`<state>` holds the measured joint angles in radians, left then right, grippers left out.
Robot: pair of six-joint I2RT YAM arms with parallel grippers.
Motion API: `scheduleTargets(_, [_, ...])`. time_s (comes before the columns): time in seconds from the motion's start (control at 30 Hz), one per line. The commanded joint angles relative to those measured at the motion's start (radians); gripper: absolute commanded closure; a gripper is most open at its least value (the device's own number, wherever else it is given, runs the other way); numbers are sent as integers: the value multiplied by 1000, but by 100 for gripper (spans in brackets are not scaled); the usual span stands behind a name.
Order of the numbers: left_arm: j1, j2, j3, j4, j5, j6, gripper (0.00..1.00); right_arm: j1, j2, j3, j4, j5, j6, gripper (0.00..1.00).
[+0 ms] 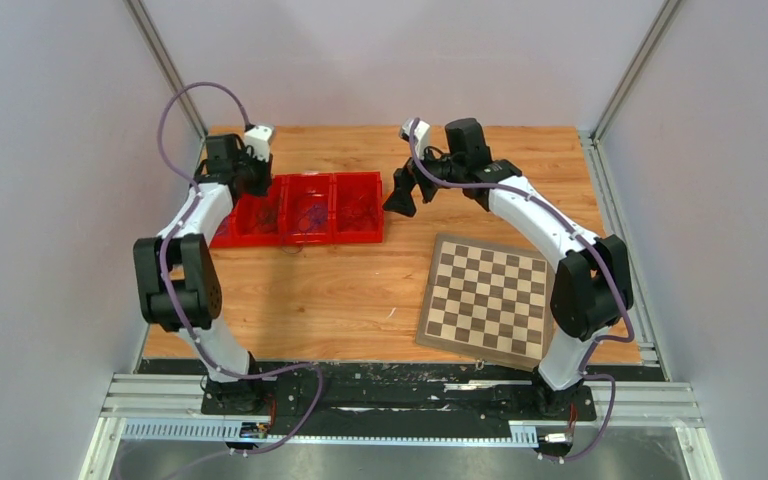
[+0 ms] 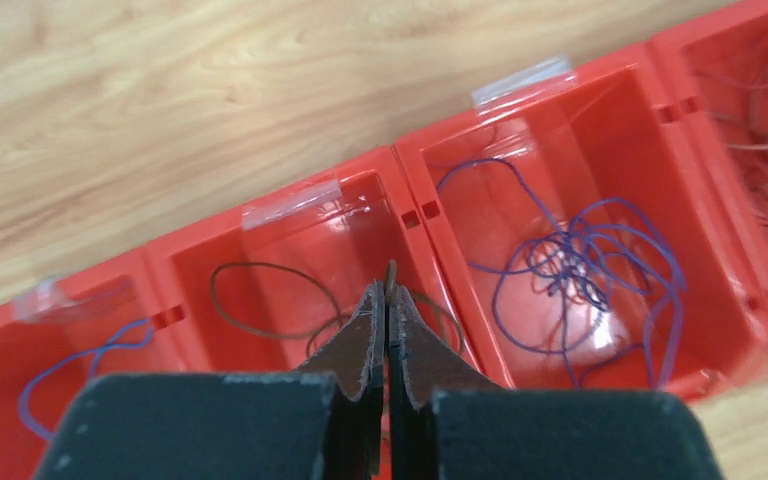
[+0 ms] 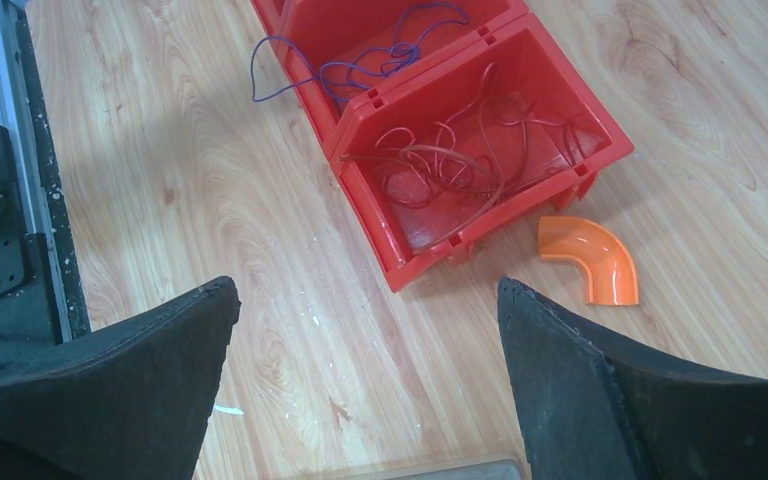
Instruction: Untangle the cables
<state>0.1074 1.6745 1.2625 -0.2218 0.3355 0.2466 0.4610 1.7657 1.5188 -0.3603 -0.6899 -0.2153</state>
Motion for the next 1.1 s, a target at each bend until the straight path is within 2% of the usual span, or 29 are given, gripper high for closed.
scheduleTargets(0.0, [-15,146,108,-54,-124,-13,100,-13,-38,8,0,-3,-17,0])
scheduleTargets(0.17, [-17,278,198,-155,-203,-113,100,-34,-54,-14,-6,6,-18,0])
scheduleTargets(0.3, [-17,289,153,-147,-207,-117,100,-48,-71,-37,-6,10,-18,0])
scheduleTargets(0.43, [-16,310,178,-174,-230,-121,98,-51,-73,-44,-7,8,-19,0])
scheduleTargets(0.5, [-17,297,190,-184,-227,-119,85,-52,-72,-41,-7,7,-21,0])
scheduleTargets(0.53, [-16,291,199,-189,-219,-117,73,-53,-74,-39,-9,7,-22,0])
scheduleTargets(0.6, [-16,257,202,-200,-204,-112,59,-53,-75,-37,-9,7,-25,0])
scheduleTargets(0.67, [-16,219,201,-212,-185,-107,51,-53,-73,-36,-8,5,-24,0])
scheduleTargets(0.9, [-15,89,199,-264,-157,-105,39,-54,-63,-21,-12,-17,-21,0])
scheduleTargets(1.03, [-15,23,189,-280,-128,-109,18,-54,-54,-11,-18,-25,-19,0])
scheduleTargets(1.07, [-16,3,186,-281,-120,-109,10,-54,-53,-9,-18,-25,-20,0])
